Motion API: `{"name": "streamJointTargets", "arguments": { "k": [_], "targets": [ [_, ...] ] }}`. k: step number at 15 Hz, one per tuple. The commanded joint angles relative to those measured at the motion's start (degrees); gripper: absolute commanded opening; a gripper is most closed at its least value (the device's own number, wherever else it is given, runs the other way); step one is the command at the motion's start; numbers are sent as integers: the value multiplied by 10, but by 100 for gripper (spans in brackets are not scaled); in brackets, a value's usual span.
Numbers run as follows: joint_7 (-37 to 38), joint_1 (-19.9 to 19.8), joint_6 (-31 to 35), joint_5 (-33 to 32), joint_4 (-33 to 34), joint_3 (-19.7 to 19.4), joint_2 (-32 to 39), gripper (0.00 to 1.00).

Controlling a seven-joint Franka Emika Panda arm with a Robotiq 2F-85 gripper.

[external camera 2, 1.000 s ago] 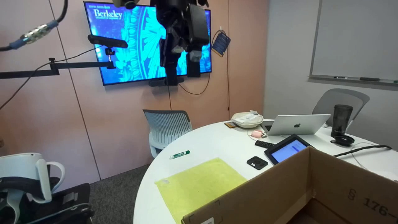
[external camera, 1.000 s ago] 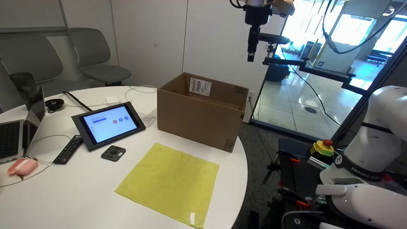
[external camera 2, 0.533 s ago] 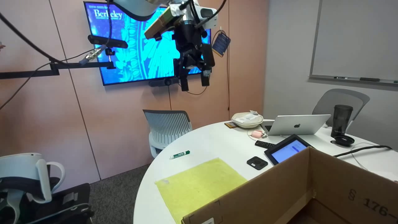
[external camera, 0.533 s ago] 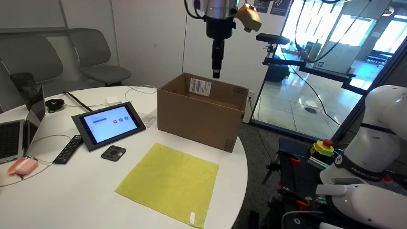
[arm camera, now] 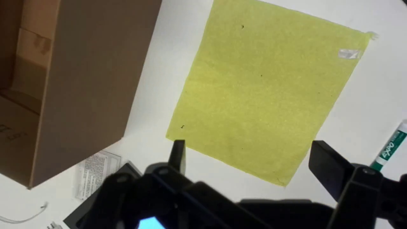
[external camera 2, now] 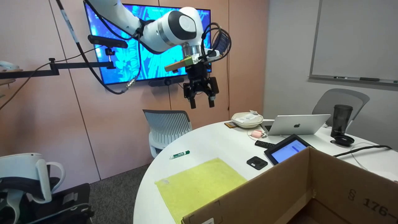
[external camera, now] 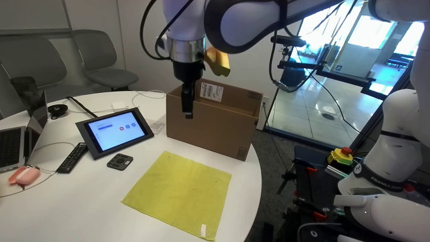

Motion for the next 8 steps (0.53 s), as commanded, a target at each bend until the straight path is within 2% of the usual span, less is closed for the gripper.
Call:
{"name": "streamJointTargets", "arguments": {
  "k": [1,8],
  "targets": [
    [21,41,15,-23,58,-5,71,100],
    [81,115,83,-29,75,-11,162,100]
  ]
}}
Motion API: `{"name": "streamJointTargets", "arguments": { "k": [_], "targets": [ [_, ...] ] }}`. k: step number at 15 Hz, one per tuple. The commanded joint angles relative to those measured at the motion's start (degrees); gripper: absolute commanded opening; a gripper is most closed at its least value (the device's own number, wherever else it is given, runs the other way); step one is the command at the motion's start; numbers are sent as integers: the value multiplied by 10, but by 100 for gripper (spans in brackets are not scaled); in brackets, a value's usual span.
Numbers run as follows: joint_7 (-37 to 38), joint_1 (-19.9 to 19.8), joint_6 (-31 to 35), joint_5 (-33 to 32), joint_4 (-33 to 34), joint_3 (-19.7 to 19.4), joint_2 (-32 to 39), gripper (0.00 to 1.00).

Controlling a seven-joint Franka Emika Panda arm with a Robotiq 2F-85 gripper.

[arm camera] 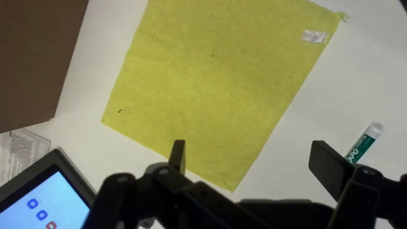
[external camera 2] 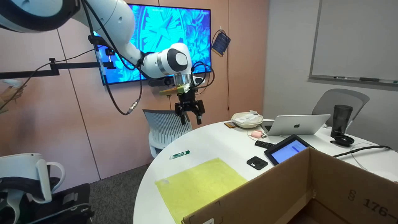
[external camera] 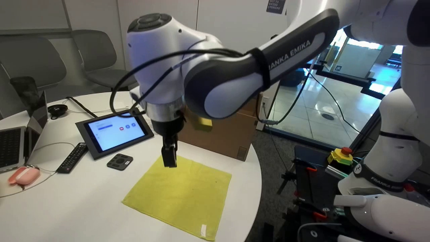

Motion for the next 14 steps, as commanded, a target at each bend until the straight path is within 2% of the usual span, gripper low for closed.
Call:
{"name": "streamJointTargets", "arguments": {
  "k": [1,5,14],
  "targets": [
    [42,39,34,-10,34,-9,51,100],
    [109,82,68,-3,63,-18,112,100],
    [223,137,43,63,218,-42,248,100]
  ]
}}
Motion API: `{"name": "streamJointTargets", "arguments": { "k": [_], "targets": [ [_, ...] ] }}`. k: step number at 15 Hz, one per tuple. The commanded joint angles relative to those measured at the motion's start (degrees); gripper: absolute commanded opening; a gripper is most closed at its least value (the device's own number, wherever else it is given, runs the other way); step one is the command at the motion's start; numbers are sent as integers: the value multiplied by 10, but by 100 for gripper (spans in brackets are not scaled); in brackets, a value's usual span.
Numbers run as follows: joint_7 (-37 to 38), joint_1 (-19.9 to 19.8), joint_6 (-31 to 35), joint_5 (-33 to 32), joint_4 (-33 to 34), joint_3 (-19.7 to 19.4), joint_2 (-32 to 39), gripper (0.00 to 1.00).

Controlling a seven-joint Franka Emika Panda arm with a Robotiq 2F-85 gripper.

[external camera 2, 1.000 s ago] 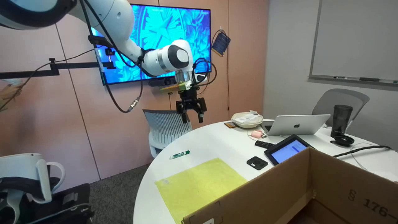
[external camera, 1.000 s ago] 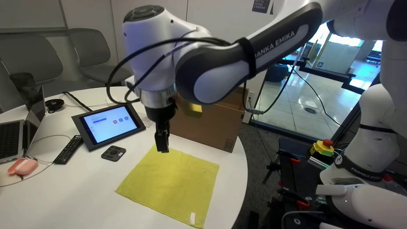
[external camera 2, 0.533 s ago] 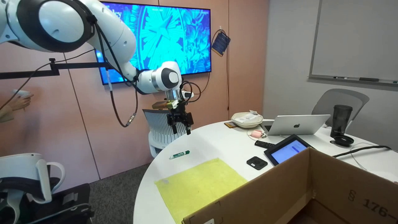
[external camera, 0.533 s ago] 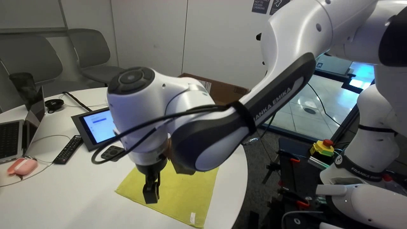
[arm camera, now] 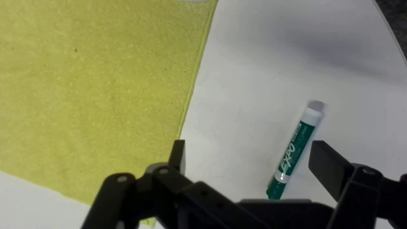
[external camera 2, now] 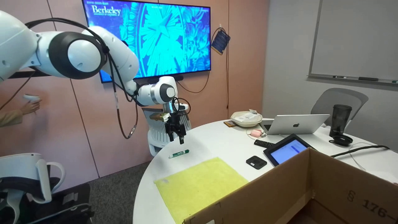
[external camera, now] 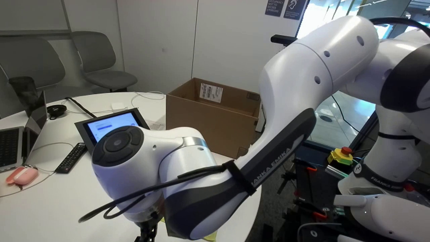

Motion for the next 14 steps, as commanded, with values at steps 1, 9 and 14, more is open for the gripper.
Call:
{"name": "streamJointTargets", "arguments": {
  "k": [1,9,14],
  "targets": [
    [40,19,-18,42,101,-15,63,100],
    [31,28,-3,105,204,-3,139,100],
    [28,44,1,103,263,-16,206,100]
  ]
}}
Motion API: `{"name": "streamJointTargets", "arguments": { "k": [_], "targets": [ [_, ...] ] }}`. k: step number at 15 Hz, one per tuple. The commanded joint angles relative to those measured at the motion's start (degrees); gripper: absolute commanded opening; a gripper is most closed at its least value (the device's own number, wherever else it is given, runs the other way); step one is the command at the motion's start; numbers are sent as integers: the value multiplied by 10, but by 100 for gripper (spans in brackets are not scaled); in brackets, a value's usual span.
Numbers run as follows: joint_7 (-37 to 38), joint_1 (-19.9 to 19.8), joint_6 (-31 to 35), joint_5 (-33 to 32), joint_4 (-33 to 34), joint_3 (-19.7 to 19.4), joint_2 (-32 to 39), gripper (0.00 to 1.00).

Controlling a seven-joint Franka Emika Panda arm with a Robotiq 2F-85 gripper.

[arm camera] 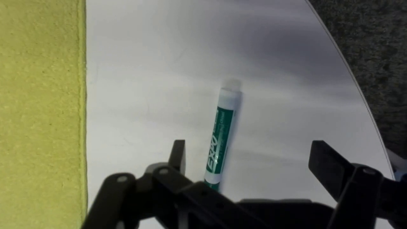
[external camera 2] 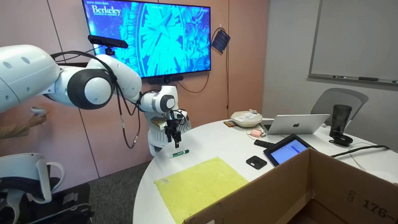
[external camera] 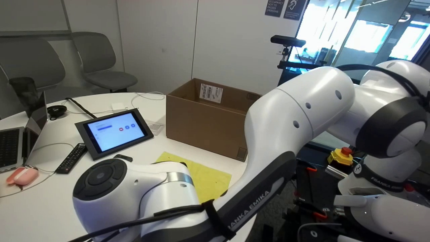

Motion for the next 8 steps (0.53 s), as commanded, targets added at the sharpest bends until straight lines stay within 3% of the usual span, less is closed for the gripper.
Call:
{"name": "streamJointTargets", "arguments": {
  "k": [1,8],
  "targets": [
    [-16,12,-1,10,83,-14,71,100],
    [-31,0,-6,16,170,-23,138,100]
  ]
}}
